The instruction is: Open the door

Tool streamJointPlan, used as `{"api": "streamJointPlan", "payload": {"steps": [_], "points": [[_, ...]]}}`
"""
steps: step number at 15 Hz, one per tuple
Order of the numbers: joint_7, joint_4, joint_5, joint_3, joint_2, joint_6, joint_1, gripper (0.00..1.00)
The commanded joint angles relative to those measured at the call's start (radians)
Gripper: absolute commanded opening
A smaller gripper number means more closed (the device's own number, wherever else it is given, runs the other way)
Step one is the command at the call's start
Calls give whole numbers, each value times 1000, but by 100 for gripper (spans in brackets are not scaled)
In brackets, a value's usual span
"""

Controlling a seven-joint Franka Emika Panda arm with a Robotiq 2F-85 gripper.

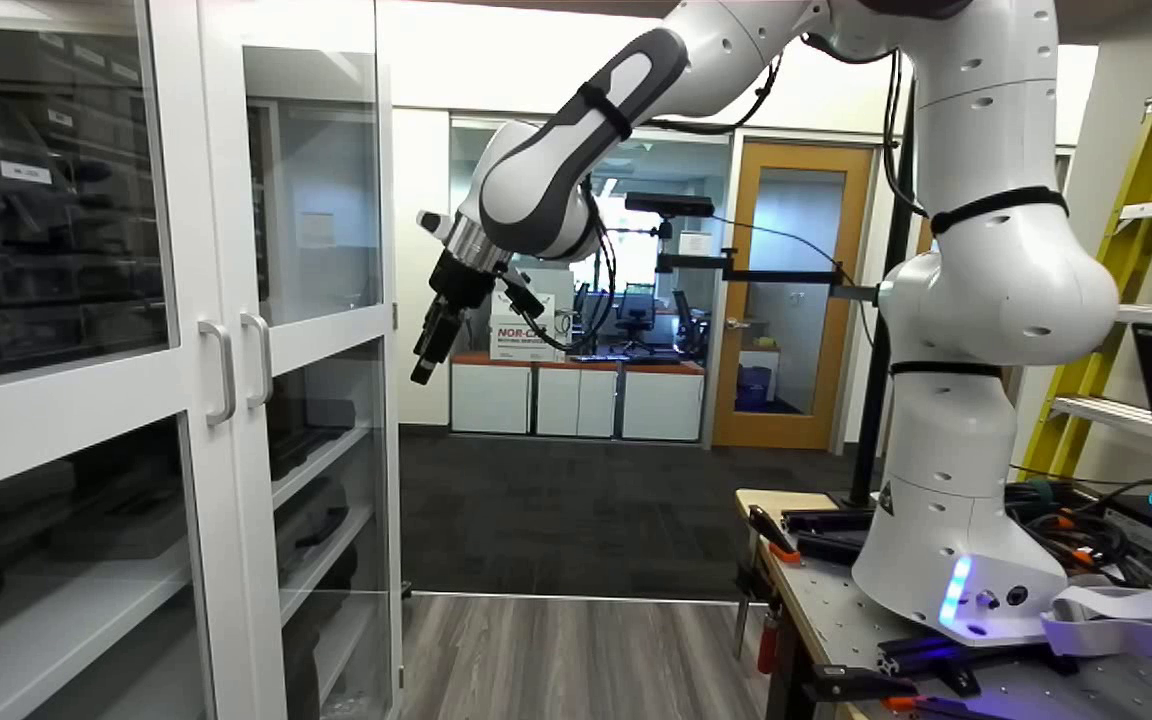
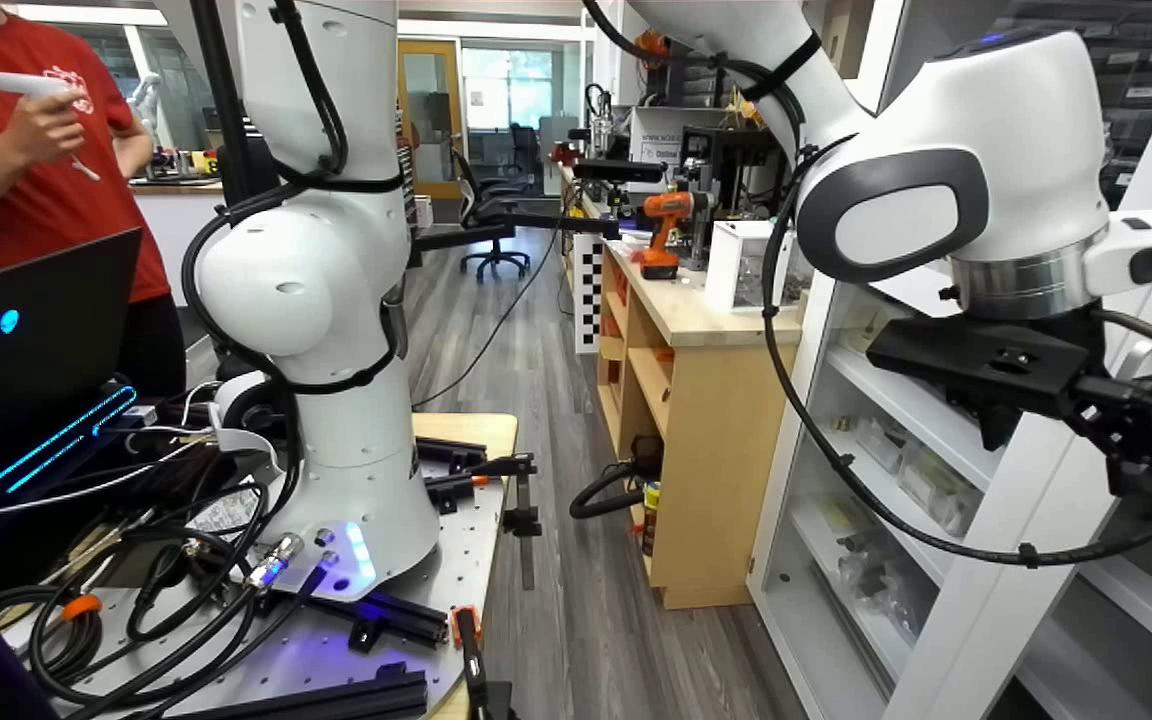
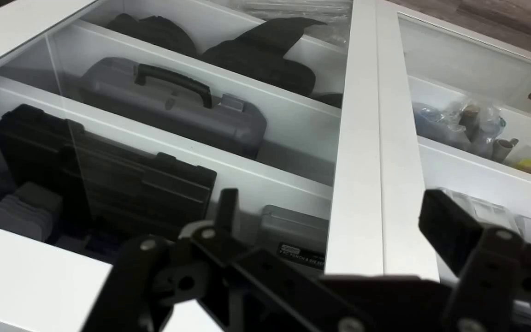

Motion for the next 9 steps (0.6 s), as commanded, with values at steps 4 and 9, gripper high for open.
{"api": "streamJointPlan", "payload": {"steps": [4, 9], "points": [[0, 0, 0, 0, 0, 0, 0, 100], [54, 11, -9, -10, 9, 3, 11, 100]]}}
